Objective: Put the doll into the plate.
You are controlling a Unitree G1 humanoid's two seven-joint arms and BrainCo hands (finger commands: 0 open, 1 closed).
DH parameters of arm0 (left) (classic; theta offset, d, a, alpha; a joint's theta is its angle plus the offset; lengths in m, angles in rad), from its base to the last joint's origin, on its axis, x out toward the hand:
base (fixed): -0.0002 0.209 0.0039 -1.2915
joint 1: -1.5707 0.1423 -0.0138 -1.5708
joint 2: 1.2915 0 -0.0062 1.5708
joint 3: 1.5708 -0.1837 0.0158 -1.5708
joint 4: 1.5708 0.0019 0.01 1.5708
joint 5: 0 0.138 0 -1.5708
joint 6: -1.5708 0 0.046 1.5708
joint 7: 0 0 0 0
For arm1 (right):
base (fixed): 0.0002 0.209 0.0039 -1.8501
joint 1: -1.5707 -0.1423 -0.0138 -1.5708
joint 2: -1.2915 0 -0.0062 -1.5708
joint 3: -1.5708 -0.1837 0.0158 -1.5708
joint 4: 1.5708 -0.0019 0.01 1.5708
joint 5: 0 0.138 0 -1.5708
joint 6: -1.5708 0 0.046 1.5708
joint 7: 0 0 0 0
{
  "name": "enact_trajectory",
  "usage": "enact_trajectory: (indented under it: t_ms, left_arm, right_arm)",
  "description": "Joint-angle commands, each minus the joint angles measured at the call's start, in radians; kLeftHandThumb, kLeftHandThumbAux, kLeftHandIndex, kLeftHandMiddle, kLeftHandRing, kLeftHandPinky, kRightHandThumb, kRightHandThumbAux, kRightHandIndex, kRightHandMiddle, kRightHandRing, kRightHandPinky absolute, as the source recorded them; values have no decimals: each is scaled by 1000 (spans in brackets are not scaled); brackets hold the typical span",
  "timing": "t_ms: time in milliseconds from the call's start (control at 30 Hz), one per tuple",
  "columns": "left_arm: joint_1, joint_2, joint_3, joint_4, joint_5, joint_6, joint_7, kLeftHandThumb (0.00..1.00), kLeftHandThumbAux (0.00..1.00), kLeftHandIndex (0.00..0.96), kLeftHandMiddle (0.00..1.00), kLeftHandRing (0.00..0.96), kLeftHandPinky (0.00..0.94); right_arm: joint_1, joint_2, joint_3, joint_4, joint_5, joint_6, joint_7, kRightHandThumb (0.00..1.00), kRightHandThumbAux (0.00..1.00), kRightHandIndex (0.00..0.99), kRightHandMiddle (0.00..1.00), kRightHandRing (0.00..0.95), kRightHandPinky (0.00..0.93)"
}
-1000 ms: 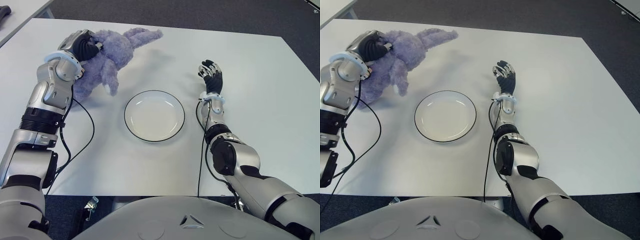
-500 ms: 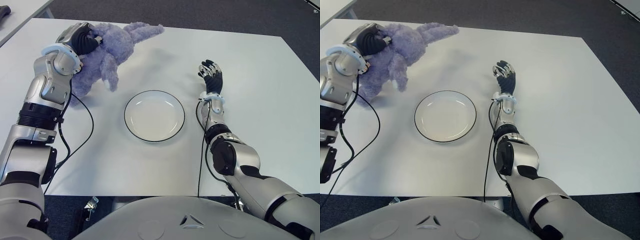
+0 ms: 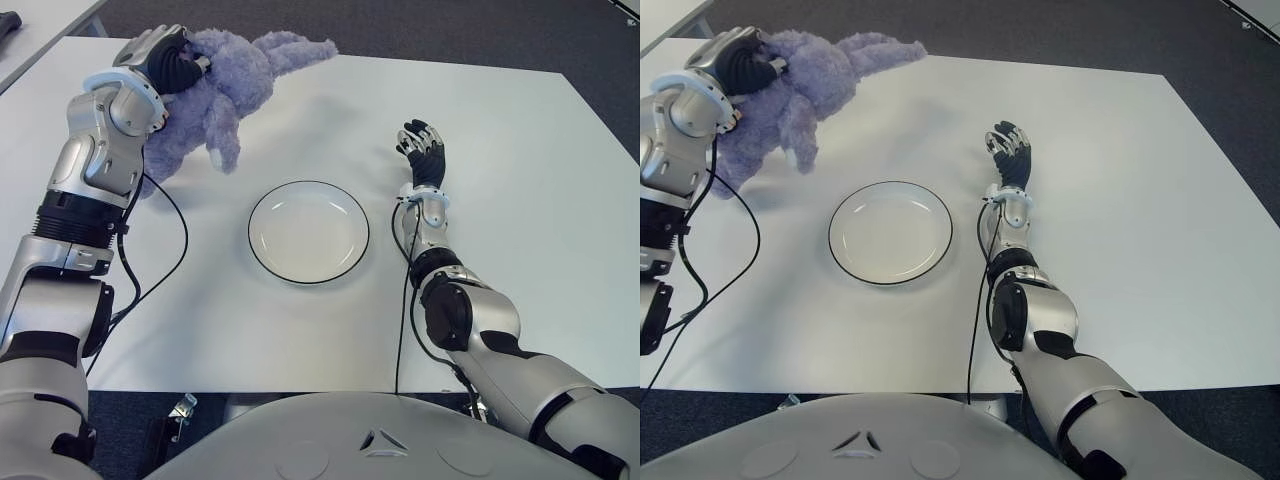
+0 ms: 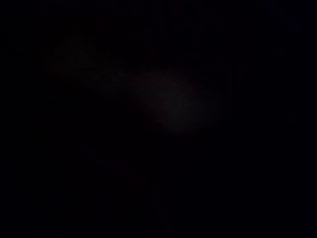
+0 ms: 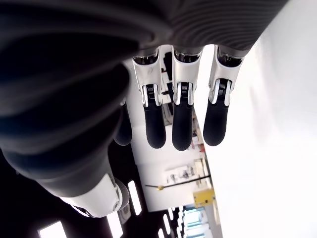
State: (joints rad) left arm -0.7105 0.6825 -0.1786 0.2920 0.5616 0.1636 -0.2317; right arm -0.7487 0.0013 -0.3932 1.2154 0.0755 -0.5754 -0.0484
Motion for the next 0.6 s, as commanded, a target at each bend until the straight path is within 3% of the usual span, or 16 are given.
enact_trajectory:
  t_ms: [33, 200, 467, 567, 600]
  left_arm:
    - [-44, 3, -20, 4, 19, 13, -46, 889, 632, 787, 832, 837, 829]
    - [-56, -2, -23, 16, 20, 6, -45, 884, 628, 782, 825, 822, 737]
    - [-83, -3, -37, 40, 23, -24, -44, 888, 623, 789, 824, 822, 774]
    - [-101, -2, -51, 42, 34, -24, -53, 888, 626, 794, 828, 821, 701]
    - [-106, 0, -56, 42, 38, -24, -55, 893, 624, 796, 829, 826, 767]
  right_arm:
    - [226, 53, -9, 125, 7, 44, -18, 343, 825, 258, 273, 275, 313]
    - [226, 51, -4, 125, 2, 48, -25, 330, 824, 253, 278, 276, 311]
    - [225, 53, -5, 126, 5, 52, -26, 320, 824, 244, 279, 281, 316]
    - [227, 53, -2, 127, 1, 47, -33, 318, 819, 244, 281, 286, 327]
    - [227, 54, -1, 127, 1, 45, -36, 319, 819, 251, 284, 290, 332]
